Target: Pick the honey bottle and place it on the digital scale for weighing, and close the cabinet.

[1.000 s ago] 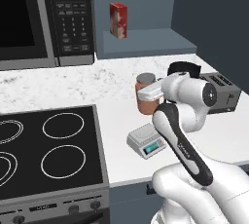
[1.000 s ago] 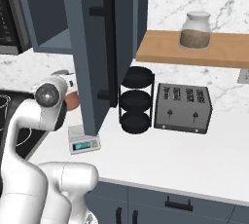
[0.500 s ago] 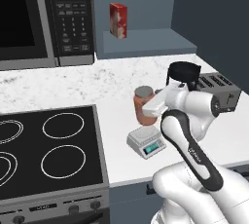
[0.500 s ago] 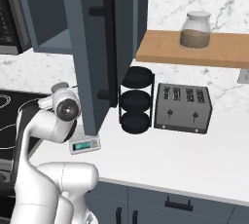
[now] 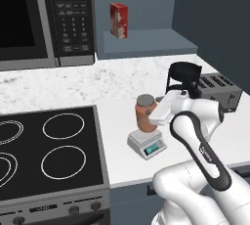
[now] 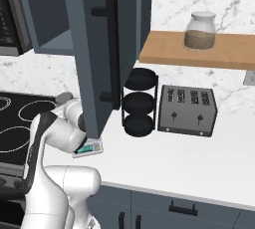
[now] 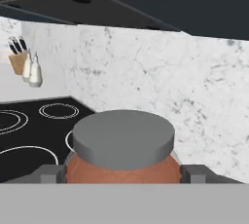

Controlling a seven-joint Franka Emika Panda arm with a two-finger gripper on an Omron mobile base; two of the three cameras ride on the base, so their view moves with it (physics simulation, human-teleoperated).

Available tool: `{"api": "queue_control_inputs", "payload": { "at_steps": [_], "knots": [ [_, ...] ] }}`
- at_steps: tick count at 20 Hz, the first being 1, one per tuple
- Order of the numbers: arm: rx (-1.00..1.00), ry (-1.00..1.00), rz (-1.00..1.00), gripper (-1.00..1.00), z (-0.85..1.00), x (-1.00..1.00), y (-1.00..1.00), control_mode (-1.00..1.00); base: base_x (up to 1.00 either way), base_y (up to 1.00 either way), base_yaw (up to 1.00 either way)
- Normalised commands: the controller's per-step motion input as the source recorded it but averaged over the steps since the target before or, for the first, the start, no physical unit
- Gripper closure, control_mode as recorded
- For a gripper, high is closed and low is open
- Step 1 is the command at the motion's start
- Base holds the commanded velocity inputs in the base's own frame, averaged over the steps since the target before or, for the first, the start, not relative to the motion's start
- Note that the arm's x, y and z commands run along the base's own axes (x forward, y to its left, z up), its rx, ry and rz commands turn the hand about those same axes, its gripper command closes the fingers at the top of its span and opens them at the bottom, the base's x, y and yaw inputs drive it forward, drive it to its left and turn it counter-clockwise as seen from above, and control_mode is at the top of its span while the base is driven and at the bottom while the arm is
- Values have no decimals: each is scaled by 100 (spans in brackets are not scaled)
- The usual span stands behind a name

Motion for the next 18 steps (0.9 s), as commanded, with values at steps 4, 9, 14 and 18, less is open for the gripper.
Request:
{"api": "queue_control_inputs", "payload": {
  "at_steps": [4, 9, 14, 18],
  "knots": [
    [0, 1, 14, 100, -23, 0, -15, -100, 0, 0, 0],
    [0, 0, 12, 100, -26, 0, -6, -100, 0, 0, 0],
    [0, 0, 9, 100, -34, 7, 0, -100, 0, 0, 0],
    [1, 0, 9, 100, -27, 11, -9, -100, 0, 0, 0]
  ]
}}
